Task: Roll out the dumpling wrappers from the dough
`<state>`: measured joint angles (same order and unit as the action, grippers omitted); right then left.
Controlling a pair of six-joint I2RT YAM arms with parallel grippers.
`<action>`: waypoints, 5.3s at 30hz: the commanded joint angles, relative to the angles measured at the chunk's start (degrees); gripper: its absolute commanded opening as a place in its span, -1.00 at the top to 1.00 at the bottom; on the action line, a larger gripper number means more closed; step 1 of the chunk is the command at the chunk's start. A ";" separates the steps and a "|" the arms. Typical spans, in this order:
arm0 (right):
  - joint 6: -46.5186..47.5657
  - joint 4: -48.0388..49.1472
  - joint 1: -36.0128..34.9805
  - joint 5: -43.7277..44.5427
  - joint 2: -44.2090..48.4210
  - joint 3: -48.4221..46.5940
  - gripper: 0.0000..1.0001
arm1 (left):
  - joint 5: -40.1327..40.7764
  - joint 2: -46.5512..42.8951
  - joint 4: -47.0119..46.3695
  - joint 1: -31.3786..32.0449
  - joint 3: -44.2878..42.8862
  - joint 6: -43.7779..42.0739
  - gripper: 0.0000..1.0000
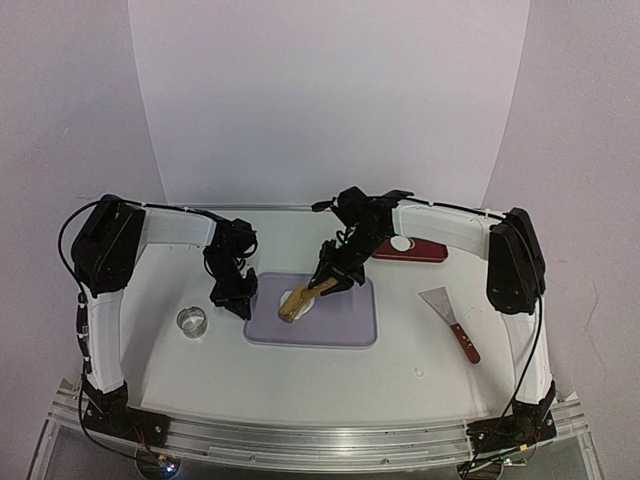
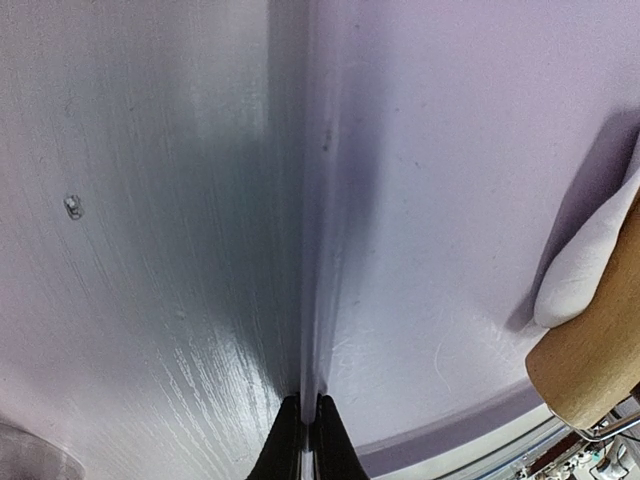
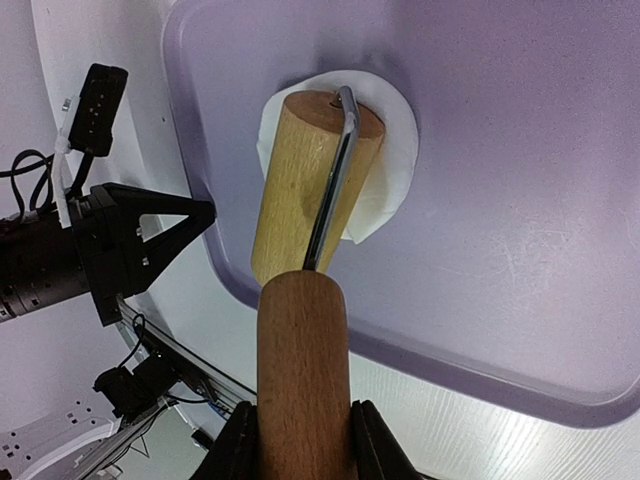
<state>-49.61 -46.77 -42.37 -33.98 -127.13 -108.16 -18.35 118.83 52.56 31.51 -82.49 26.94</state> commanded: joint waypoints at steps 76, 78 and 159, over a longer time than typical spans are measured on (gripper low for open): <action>-2.60 -7.27 -3.07 -2.85 0.52 -22.11 1.00 | 2.06 1.44 1.28 0.66 2.38 0.83 1.00; -3.38 -7.89 -2.30 -1.33 2.11 -18.04 1.00 | 2.05 1.62 1.14 0.60 2.26 0.83 1.00; 2.67 -23.58 -1.32 15.19 -24.44 -16.68 1.00 | -1.00 8.00 2.93 1.36 -3.57 -2.66 1.00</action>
<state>-42.49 -70.63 -41.14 -34.61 -137.49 -129.62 -18.98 121.62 57.88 31.70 -86.50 25.37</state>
